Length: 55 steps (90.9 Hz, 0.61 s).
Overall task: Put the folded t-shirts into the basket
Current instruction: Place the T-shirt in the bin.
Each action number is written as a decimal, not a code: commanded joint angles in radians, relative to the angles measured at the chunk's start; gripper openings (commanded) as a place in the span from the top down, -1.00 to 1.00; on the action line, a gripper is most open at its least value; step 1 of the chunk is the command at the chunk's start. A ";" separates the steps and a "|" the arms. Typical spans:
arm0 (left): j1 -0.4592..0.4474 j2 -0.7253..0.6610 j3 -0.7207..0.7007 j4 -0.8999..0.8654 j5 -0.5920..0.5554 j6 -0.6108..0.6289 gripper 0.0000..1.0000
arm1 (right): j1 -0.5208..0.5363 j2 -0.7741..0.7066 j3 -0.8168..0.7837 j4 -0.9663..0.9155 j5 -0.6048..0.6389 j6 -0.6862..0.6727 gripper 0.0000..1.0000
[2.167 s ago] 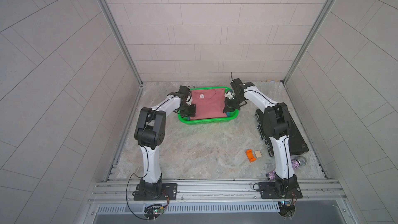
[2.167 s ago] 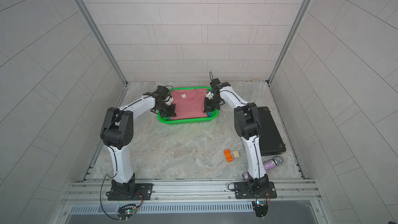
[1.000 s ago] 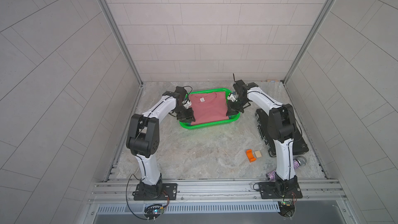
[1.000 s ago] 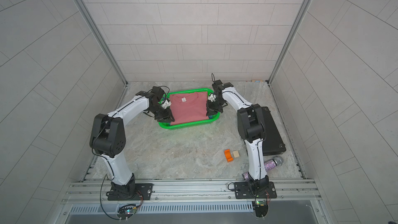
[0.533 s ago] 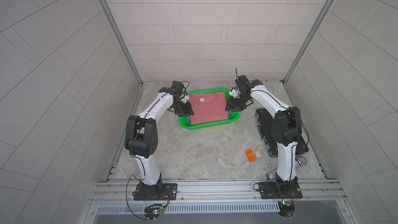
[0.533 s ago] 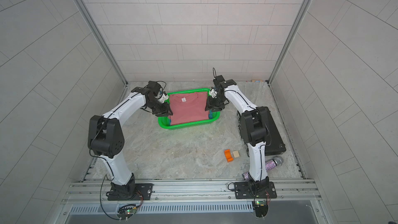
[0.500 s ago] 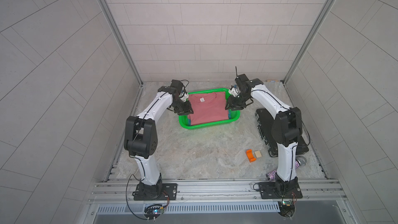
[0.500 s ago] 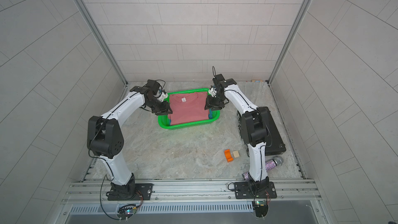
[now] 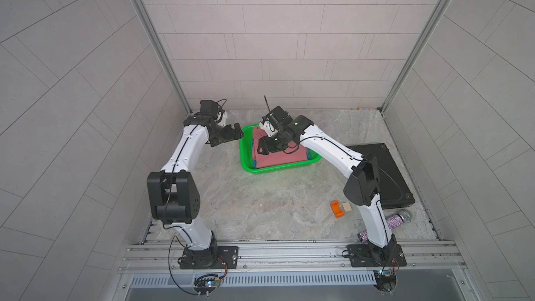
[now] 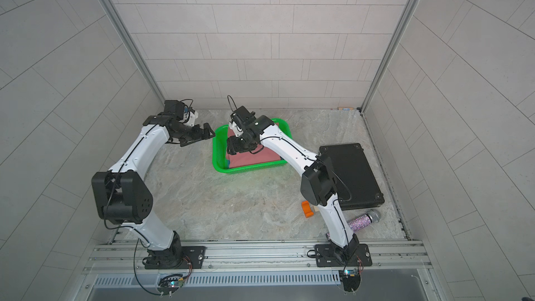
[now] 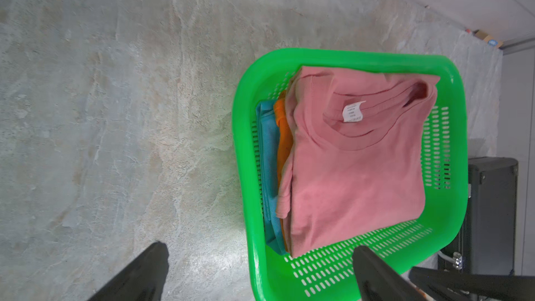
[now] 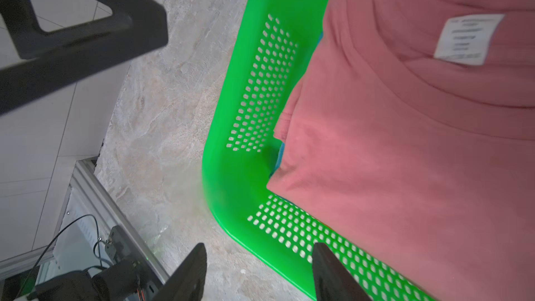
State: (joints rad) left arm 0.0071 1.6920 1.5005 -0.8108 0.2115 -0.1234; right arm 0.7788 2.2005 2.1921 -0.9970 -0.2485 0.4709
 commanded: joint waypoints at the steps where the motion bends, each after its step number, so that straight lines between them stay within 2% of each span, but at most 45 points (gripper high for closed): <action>1: 0.010 -0.009 -0.044 0.047 -0.003 -0.008 -1.00 | 0.028 0.099 0.070 -0.033 0.142 0.092 -0.27; 25: 0.064 -0.007 -0.086 0.082 0.032 -0.013 -1.00 | 0.073 0.249 0.220 -0.101 0.295 0.169 -0.36; 55: 0.083 -0.017 -0.129 0.109 0.058 -0.017 -1.00 | 0.086 0.299 0.235 -0.043 0.400 0.206 -0.34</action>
State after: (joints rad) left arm 0.0807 1.6924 1.3838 -0.7212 0.2394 -0.1352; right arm 0.8528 2.4767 2.4069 -1.0588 0.0719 0.6529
